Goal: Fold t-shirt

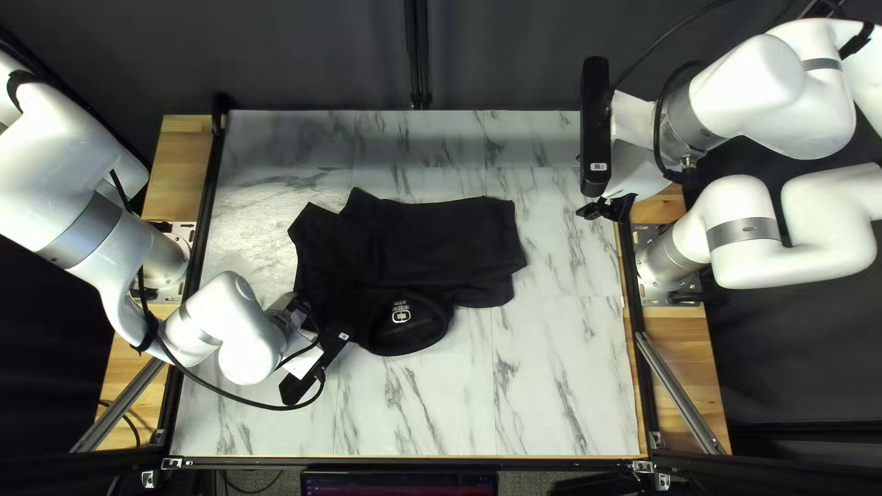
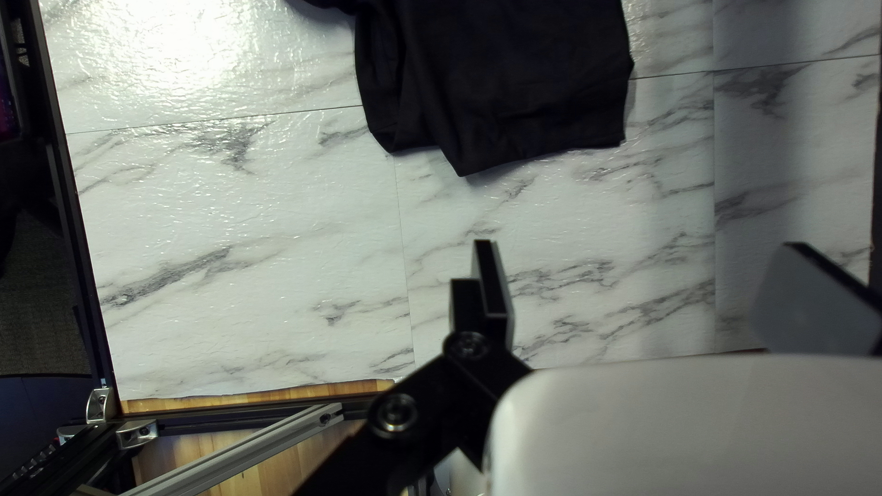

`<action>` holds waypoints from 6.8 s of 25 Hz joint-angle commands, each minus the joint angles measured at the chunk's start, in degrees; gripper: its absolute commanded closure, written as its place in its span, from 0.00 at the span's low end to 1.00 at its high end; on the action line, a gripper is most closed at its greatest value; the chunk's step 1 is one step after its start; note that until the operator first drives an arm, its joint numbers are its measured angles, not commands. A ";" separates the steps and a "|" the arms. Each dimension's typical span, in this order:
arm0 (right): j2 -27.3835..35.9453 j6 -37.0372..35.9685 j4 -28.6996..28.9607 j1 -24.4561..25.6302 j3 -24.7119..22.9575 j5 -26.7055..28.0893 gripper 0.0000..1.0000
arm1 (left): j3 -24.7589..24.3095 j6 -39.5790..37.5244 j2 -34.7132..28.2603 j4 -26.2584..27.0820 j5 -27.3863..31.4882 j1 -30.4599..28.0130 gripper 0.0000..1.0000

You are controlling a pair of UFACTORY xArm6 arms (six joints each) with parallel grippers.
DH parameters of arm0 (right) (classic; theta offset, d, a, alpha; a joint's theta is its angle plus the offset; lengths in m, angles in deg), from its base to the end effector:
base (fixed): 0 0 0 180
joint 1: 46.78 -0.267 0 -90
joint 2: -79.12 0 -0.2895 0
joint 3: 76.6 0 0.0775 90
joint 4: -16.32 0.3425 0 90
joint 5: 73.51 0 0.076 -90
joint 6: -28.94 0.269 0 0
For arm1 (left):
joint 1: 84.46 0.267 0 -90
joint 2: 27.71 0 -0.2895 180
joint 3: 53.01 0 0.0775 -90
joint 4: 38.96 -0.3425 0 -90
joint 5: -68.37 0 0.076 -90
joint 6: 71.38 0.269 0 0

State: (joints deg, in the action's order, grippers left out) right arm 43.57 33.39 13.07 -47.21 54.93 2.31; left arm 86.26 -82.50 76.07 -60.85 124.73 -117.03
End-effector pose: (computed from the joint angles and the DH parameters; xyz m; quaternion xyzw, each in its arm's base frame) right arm 0.2611 -0.0118 0.3221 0.9836 -0.0325 0.1760 0.0208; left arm 0.3034 -0.1134 0.0435 -0.9241 0.3095 0.1143 0.1928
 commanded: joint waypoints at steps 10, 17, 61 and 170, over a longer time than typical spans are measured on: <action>0.00 0.00 0.00 0.00 0.00 0.00 0.00 | -0.97 -1.90 -0.51 -1.01 -1.99 -0.24 0.00; 0.00 0.00 0.00 0.00 0.00 0.00 0.00 | -1.26 -2.14 -0.46 -1.62 -3.28 0.05 0.00; 0.00 0.00 0.00 0.00 0.00 0.00 0.00 | -2.40 -2.65 -1.79 -2.28 -4.19 0.06 0.00; 0.00 0.00 0.00 0.00 0.00 0.00 0.00 | -2.40 -3.92 -0.15 -3.57 -4.66 -0.08 0.00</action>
State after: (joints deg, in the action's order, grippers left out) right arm 43.57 33.39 13.07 -47.21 54.93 2.31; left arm 84.14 -86.49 75.96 -64.01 120.52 -117.51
